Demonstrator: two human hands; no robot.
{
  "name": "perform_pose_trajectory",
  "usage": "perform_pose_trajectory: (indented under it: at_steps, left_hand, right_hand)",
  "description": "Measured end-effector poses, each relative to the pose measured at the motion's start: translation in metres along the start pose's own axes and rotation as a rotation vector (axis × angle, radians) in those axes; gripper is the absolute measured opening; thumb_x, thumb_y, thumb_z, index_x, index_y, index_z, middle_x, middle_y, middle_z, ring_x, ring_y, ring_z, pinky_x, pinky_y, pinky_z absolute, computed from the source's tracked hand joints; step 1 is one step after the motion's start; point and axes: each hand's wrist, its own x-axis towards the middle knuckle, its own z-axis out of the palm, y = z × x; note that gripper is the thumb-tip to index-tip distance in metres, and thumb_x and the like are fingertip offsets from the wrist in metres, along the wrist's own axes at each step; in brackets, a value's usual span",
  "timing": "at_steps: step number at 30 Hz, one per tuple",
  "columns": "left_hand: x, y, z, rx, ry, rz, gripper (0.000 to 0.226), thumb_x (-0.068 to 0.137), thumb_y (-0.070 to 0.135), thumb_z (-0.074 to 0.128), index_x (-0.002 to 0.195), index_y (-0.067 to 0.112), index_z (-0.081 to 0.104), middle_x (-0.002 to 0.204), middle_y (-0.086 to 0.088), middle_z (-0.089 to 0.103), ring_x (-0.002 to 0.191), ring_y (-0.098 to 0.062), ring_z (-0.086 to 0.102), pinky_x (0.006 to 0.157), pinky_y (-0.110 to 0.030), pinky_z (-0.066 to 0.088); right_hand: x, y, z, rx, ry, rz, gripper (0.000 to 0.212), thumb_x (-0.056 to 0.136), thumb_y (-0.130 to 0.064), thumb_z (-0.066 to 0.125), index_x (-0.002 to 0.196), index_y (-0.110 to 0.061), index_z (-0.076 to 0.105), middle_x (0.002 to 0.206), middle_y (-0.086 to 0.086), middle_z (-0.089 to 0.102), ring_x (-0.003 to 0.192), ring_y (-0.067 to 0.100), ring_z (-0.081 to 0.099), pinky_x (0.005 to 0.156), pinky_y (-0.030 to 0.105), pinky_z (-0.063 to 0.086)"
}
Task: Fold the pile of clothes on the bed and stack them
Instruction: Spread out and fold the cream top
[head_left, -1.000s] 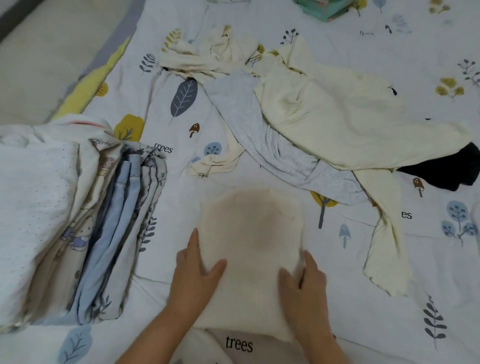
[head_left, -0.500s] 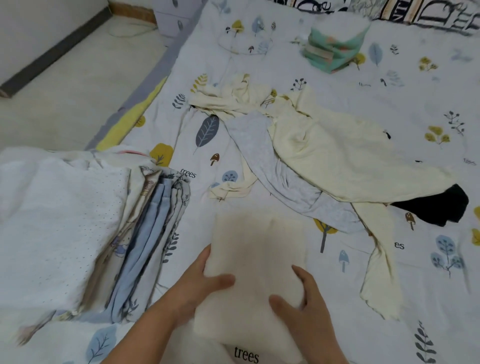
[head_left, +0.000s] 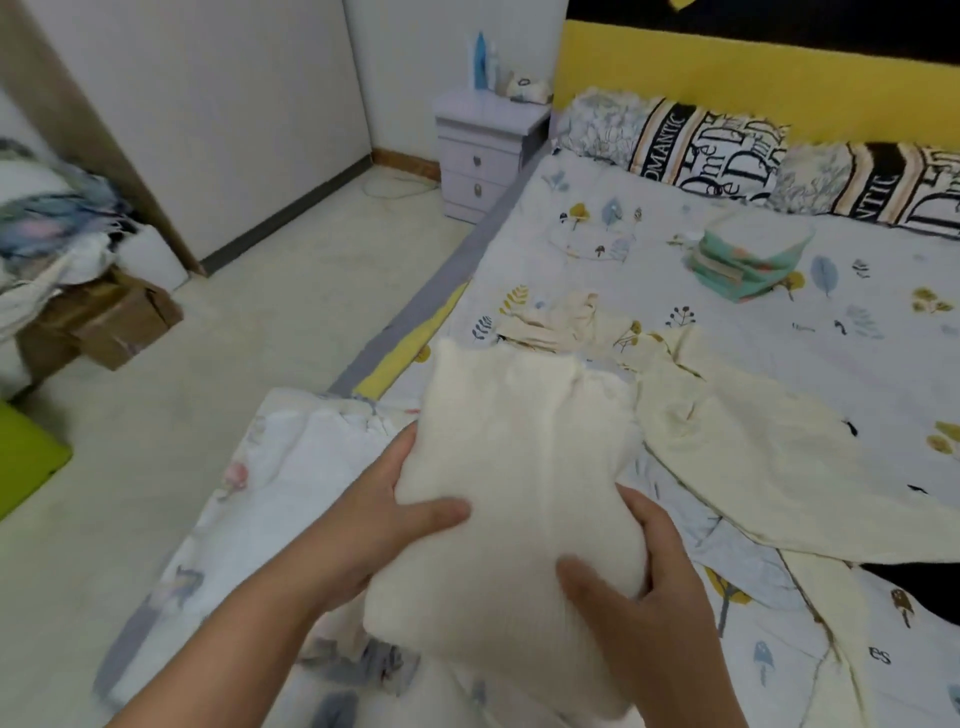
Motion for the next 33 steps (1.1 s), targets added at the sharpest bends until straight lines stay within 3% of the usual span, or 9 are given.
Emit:
perform_pose_trajectory:
  at_steps: [4, 9, 13, 17, 20, 23, 27, 31, 33]
  left_hand:
    - [-0.007, 0.051, -0.048, 0.020, 0.049, 0.086, 0.074, 0.061, 0.015, 0.082, 0.118, 0.047, 0.047, 0.107, 0.013, 0.069, 0.095, -0.011, 0.068, 0.067, -0.023, 0.056]
    - [-0.009, 0.085, -0.117, 0.068, 0.072, 0.078, 0.083, 0.053, 0.028, 0.082, 0.127, 0.036, 0.046, 0.110, 0.004, 0.069, 0.097, -0.018, 0.068, 0.068, -0.029, 0.056]
    - [-0.004, 0.058, -0.165, 0.075, 0.104, -0.013, 0.099, 0.035, 0.040, 0.090, 0.125, 0.038, 0.047, 0.107, 0.002, 0.070, 0.096, -0.022, 0.068, 0.071, -0.034, 0.056]
    - [-0.005, -0.021, -0.192, 0.012, 0.195, -0.178, 0.065, 0.073, 0.014, 0.074, 0.131, 0.025, 0.046, 0.111, -0.002, 0.069, 0.099, -0.025, 0.067, 0.076, -0.038, 0.054]
    - [-0.012, -0.080, -0.193, 0.081, 0.313, -0.278, 0.053, 0.084, 0.011, 0.065, 0.132, 0.022, 0.046, 0.124, 0.000, 0.059, 0.107, -0.022, 0.060, 0.085, -0.034, 0.050]
    - [-0.014, -0.099, -0.187, 0.158, 0.426, -0.288, 0.043, 0.086, 0.023, 0.065, 0.126, 0.024, 0.048, 0.101, 0.012, 0.063, 0.088, -0.005, 0.062, 0.066, -0.016, 0.049]
    - [-0.011, -0.098, -0.187, 0.279, 0.518, -0.149, 0.035, 0.084, 0.017, 0.067, 0.111, 0.033, 0.052, 0.099, 0.018, 0.060, 0.077, 0.011, 0.060, 0.053, -0.002, 0.041]
    - [-0.017, -0.105, -0.182, 0.360, 0.514, -0.222, 0.040, 0.086, 0.023, 0.065, 0.123, 0.023, 0.052, 0.112, 0.003, 0.062, 0.103, -0.019, 0.059, 0.079, -0.023, 0.045]
    - [-0.018, -0.109, -0.181, 0.388, 0.496, -0.278, 0.047, 0.087, 0.026, 0.063, 0.131, 0.019, 0.047, 0.118, -0.001, 0.058, 0.104, -0.020, 0.055, 0.085, -0.029, 0.042]
  right_hand:
    - [0.009, -0.057, 0.040, 0.073, -0.060, -0.083, 0.054, 0.068, -0.025, 0.074, 0.106, -0.052, 0.046, 0.102, -0.027, 0.055, 0.096, -0.001, 0.054, 0.087, 0.040, 0.049]
    - [0.018, -0.091, 0.103, 0.134, -0.133, -0.155, 0.055, 0.073, -0.028, 0.070, 0.119, -0.043, 0.044, 0.114, -0.024, 0.053, 0.110, 0.007, 0.052, 0.097, 0.043, 0.046]
    - [0.024, -0.068, 0.159, 0.096, -0.164, -0.132, 0.061, 0.075, -0.027, 0.070, 0.130, -0.031, 0.043, 0.125, -0.011, 0.053, 0.116, 0.009, 0.049, 0.101, 0.036, 0.041]
    - [0.019, -0.008, 0.206, -0.035, -0.269, 0.033, 0.069, 0.080, -0.025, 0.068, 0.139, -0.023, 0.034, 0.137, -0.003, 0.043, 0.124, 0.012, 0.041, 0.103, 0.023, 0.032]
    - [0.009, 0.031, 0.225, -0.161, -0.389, 0.218, 0.082, 0.085, -0.034, 0.061, 0.148, -0.023, 0.010, 0.150, 0.001, 0.023, 0.134, 0.015, 0.026, 0.103, 0.023, 0.025]
    - [0.006, 0.047, 0.231, -0.257, -0.376, 0.276, 0.088, 0.085, -0.039, 0.059, 0.148, -0.029, -0.002, 0.150, 0.000, 0.017, 0.133, 0.016, 0.024, 0.096, 0.023, 0.028]
    - [0.002, 0.049, 0.229, -0.174, -0.308, 0.102, 0.080, 0.082, -0.026, 0.063, 0.143, -0.039, 0.013, 0.140, -0.013, 0.028, 0.120, 0.005, 0.034, 0.092, 0.022, 0.032]
    - [0.002, 0.059, 0.226, -0.230, -0.385, 0.078, 0.082, 0.083, -0.023, 0.065, 0.145, -0.031, 0.011, 0.143, -0.005, 0.023, 0.132, 0.012, 0.027, 0.104, 0.026, 0.028]
    - [0.008, 0.060, 0.225, -0.242, -0.430, 0.142, 0.085, 0.083, -0.024, 0.064, 0.147, -0.027, 0.008, 0.148, -0.001, 0.020, 0.134, 0.016, 0.024, 0.107, 0.030, 0.028]
